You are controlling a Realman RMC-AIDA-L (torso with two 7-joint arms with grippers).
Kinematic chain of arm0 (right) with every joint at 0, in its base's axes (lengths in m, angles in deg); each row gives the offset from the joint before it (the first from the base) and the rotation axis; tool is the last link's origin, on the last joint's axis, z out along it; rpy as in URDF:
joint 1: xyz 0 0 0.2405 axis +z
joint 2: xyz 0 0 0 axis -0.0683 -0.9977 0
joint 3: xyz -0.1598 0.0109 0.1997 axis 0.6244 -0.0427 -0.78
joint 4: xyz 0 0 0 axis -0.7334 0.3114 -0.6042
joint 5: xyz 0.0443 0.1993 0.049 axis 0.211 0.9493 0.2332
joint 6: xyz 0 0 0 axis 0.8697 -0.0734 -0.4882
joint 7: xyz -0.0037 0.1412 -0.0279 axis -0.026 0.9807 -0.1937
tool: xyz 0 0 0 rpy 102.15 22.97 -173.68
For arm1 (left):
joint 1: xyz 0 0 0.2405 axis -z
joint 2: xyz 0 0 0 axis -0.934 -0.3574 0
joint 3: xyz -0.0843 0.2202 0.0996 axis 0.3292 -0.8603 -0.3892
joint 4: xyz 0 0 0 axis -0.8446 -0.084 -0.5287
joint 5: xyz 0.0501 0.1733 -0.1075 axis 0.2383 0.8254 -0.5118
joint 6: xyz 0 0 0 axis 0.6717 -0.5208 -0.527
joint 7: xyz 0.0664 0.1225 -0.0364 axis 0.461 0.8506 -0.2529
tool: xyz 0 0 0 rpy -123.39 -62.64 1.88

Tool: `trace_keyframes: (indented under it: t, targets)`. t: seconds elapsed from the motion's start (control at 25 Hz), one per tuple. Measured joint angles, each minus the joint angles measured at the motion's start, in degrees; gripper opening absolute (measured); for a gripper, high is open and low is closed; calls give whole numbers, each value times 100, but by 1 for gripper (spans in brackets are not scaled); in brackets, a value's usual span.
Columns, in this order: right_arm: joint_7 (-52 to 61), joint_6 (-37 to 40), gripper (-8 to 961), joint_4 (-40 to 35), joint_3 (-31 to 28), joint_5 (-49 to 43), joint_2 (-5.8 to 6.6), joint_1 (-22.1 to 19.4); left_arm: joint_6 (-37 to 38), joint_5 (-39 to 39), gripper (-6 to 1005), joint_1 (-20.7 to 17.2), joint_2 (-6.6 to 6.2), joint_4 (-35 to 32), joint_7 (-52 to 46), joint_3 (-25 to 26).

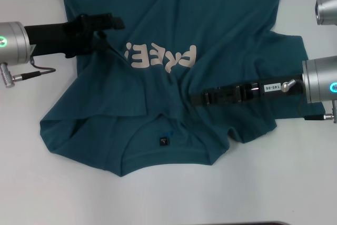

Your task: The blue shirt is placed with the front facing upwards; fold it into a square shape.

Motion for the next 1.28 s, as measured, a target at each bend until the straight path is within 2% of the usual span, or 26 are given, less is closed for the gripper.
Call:
trace_keyframes:
  t: [0.16, 0.32, 0.44, 0.52, 0.72, 0.8, 0.96, 1.28]
  targets:
    - [-1, -13, 913, 5, -9, 0, 0, 0, -34, -71, 783, 23, 29, -24, 52, -5]
    - [-15, -21, 913, 8, -13, 0, -1, 0, -160, -136, 784, 183, 128, -192, 238, -6]
    - [-11, -13, 913, -7, -11, 0, -7, 1, -160, -106, 784, 262, 155, -219, 258, -25]
    - [-9, 1, 913, -12, -12, 0, -7, 1, -165, -80, 784, 196, 112, -129, 151, -26]
    - [-7, -2, 912, -15, -12, -5, -2, 1, -213, -45, 784, -82, -122, -42, -103, -26]
    - [-5, -1, 912, -20, -6, -8, -1, 3, -263, 21, 783, -162, -180, -45, -161, -21]
    - [-4, 0, 912, -17, 2, -9, 0, 8, -385, 204, 783, -243, -215, -75, -241, -25]
    - [5, 10, 911, -24, -12, -9, 1, 10, -526, 372, 782, -204, -182, -140, -258, -82]
